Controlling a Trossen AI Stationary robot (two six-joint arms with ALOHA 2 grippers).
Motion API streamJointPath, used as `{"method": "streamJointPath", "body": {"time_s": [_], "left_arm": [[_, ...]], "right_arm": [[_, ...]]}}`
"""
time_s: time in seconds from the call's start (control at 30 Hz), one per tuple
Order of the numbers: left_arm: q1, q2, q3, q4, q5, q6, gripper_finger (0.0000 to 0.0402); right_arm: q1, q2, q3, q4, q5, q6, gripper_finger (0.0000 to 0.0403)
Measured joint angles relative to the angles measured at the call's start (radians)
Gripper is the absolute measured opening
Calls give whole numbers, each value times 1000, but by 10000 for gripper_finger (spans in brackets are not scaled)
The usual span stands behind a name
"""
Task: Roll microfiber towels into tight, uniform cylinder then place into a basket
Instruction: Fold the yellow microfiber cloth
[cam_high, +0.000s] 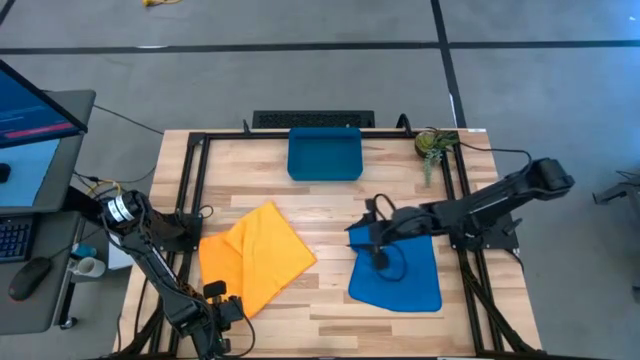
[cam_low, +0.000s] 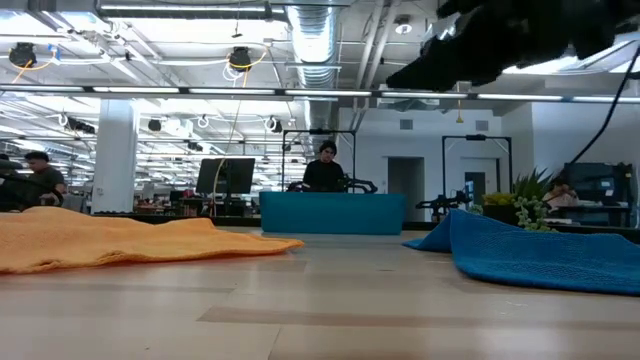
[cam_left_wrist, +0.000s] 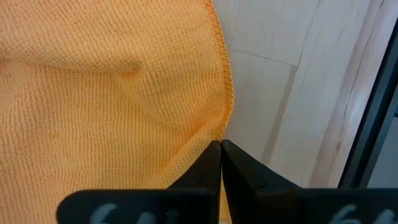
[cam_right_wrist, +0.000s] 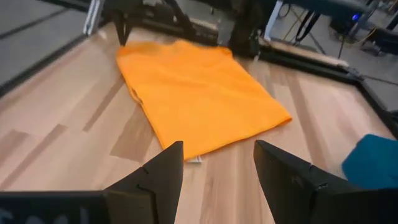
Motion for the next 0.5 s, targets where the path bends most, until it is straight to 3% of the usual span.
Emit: {"method": "streamJointPath", "body": {"time_s": [0.5], "left_arm": [[0,0,0,0,-2,1,0]], "right_arm": [[28,413,263,-12,-4,8,219]]}}
